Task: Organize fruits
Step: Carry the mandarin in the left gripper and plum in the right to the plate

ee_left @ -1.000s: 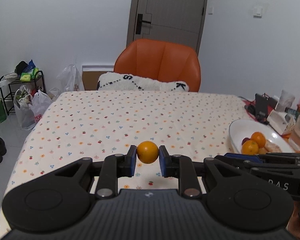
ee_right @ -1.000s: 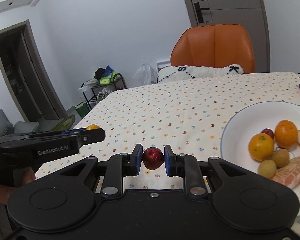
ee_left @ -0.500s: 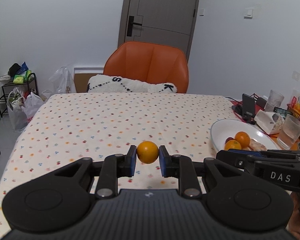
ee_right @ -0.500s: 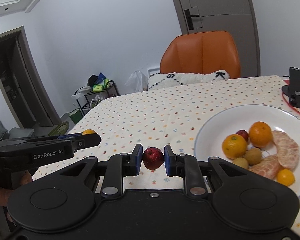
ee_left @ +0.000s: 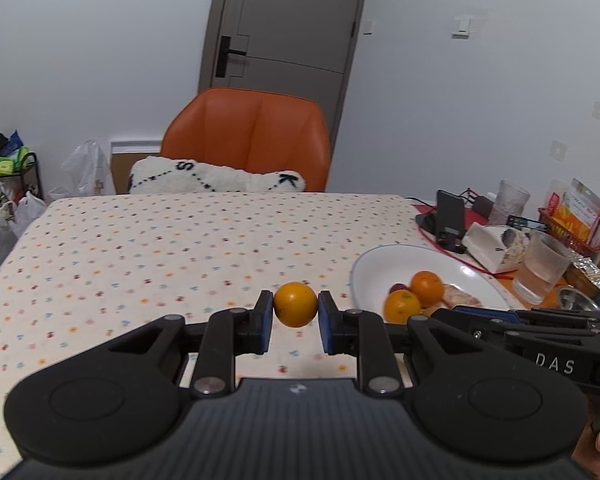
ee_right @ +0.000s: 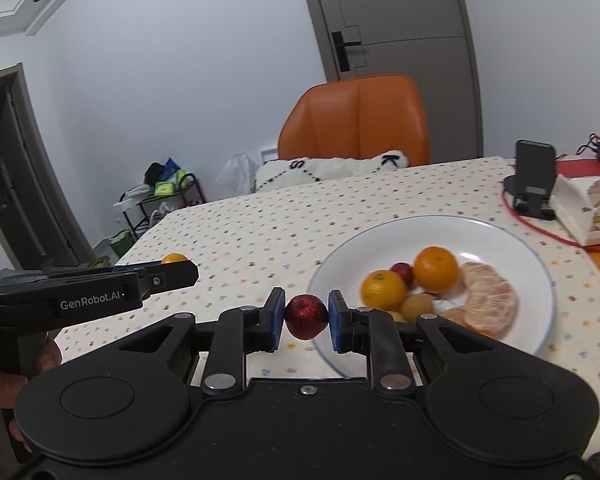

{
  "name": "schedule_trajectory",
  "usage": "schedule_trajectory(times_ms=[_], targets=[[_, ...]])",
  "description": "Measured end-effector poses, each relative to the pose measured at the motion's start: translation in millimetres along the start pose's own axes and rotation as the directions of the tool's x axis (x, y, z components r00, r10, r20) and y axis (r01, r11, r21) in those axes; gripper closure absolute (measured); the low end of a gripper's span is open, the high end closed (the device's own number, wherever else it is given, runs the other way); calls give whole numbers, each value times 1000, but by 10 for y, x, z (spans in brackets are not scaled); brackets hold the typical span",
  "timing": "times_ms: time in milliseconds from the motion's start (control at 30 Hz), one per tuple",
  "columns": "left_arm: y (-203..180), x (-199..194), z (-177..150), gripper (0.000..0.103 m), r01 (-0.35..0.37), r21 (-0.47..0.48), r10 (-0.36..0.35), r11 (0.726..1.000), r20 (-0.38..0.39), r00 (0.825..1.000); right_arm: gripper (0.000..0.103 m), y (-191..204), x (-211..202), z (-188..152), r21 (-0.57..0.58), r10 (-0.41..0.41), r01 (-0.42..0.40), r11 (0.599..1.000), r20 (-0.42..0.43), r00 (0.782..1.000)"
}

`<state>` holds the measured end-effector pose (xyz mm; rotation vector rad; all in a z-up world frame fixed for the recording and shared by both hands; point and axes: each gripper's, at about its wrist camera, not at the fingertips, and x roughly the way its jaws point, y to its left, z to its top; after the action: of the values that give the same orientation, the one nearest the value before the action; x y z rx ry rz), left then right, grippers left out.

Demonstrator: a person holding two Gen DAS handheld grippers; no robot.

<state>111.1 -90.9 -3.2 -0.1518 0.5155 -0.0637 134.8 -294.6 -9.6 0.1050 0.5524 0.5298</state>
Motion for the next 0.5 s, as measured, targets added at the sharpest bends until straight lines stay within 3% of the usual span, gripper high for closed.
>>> schedule_trajectory(times_ms=[500], targets=[[-428,230,-1,81,87,39,-86,995,-27,996,81,-430,-153,14,45,-78,76,996,27,997]])
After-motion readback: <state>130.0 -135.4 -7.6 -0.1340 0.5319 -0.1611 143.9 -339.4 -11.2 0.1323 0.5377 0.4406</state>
